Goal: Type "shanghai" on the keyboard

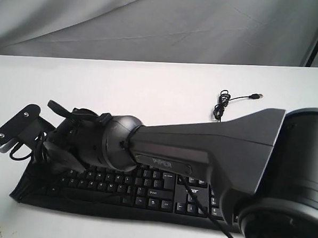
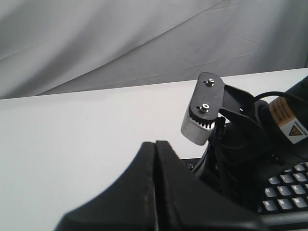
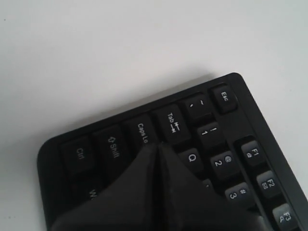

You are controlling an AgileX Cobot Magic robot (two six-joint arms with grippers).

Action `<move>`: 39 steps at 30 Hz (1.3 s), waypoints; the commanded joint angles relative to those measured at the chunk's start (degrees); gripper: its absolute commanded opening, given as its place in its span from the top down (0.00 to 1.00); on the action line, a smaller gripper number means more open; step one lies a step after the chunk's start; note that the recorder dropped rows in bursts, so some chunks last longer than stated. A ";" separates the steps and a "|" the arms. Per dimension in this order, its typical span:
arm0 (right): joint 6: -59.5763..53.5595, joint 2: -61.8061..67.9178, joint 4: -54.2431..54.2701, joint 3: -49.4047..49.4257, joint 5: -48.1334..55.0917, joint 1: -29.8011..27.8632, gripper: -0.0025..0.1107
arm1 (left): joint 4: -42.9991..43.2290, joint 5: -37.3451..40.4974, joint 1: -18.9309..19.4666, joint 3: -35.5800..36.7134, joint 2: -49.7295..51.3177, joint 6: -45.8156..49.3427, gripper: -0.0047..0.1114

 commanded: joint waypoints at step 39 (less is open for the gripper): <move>5.41 -18.36 -1.51 30.94 -13.62 -4.57 0.98 | 0.04 -0.28 -0.23 0.25 -0.20 -0.16 0.96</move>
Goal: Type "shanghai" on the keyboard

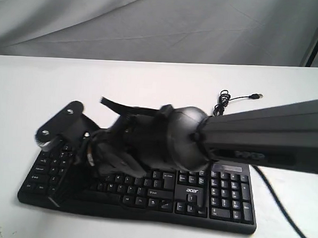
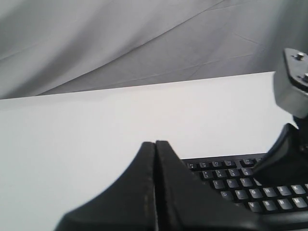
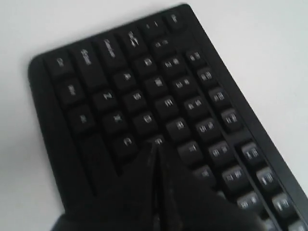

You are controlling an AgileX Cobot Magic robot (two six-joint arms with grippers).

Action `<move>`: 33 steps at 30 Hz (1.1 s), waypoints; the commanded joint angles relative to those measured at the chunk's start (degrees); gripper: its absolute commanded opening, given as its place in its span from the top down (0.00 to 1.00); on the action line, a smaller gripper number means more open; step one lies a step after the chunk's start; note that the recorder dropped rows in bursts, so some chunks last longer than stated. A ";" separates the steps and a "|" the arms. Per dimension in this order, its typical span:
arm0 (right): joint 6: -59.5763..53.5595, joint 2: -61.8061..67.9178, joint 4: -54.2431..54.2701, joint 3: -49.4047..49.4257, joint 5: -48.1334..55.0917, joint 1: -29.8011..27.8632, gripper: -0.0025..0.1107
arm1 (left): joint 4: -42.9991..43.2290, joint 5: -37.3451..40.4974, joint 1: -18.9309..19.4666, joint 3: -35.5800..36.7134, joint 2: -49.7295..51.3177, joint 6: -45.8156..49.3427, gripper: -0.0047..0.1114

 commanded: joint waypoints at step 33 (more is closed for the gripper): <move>1.07 -2.01 0.28 8.43 -6.35 -1.56 0.98 | 0.04 -0.28 -0.23 0.25 -0.20 -0.16 0.96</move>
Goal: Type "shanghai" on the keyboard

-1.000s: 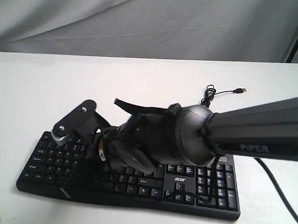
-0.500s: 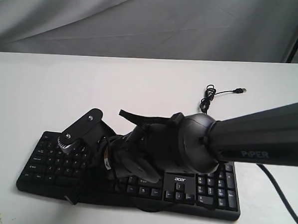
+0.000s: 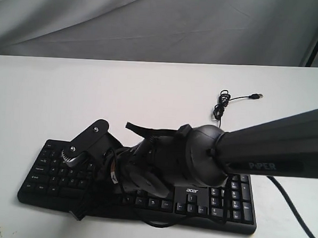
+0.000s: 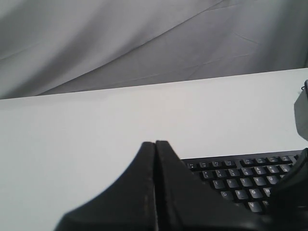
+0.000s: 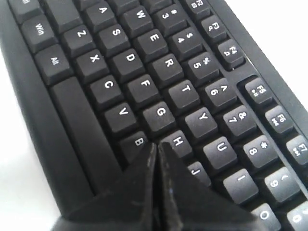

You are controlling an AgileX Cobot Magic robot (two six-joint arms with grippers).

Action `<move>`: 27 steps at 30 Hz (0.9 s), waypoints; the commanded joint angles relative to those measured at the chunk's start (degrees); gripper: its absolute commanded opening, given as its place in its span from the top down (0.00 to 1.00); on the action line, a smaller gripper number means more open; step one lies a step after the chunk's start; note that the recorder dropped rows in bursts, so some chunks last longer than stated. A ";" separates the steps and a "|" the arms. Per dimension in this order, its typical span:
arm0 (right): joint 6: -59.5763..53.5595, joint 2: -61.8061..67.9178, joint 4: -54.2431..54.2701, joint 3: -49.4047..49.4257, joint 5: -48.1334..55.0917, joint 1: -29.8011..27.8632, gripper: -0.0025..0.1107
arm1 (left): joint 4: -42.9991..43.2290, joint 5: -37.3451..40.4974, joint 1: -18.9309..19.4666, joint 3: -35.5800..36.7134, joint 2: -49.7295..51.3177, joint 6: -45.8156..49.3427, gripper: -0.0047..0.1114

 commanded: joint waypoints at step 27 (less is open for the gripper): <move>-2.22 0.51 -0.69 -7.00 2.82 0.02 0.98 | 0.04 -0.28 -0.23 0.25 -0.20 -0.16 0.96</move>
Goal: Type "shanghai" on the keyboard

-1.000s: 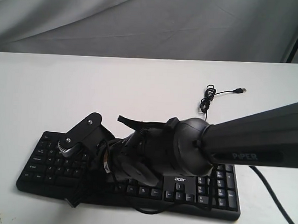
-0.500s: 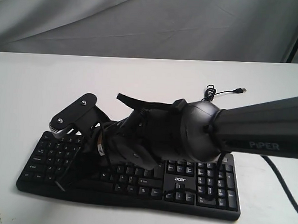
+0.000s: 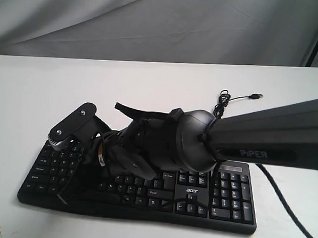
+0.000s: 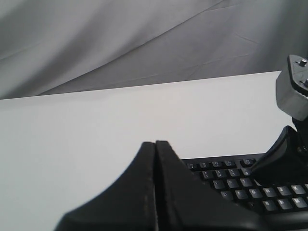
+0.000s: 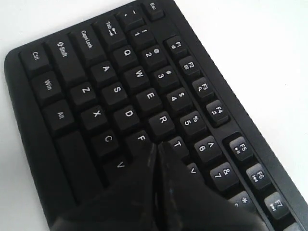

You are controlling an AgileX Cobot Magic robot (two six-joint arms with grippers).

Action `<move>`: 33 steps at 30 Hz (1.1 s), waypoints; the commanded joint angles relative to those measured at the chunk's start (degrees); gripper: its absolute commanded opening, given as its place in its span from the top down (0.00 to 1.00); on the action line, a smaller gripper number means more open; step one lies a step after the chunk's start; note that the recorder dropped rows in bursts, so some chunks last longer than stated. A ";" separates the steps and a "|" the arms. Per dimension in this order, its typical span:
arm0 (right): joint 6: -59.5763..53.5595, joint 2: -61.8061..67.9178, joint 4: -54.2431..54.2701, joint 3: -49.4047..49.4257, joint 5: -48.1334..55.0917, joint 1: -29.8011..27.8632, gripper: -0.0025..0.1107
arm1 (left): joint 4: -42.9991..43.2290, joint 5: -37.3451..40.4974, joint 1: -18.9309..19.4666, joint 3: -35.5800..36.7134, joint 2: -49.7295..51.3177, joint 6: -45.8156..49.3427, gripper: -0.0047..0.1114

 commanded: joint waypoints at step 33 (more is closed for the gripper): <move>-0.17 1.12 -0.44 -0.40 -1.95 -0.23 0.98 | 0.04 -0.28 -0.23 0.25 -0.20 -0.16 0.96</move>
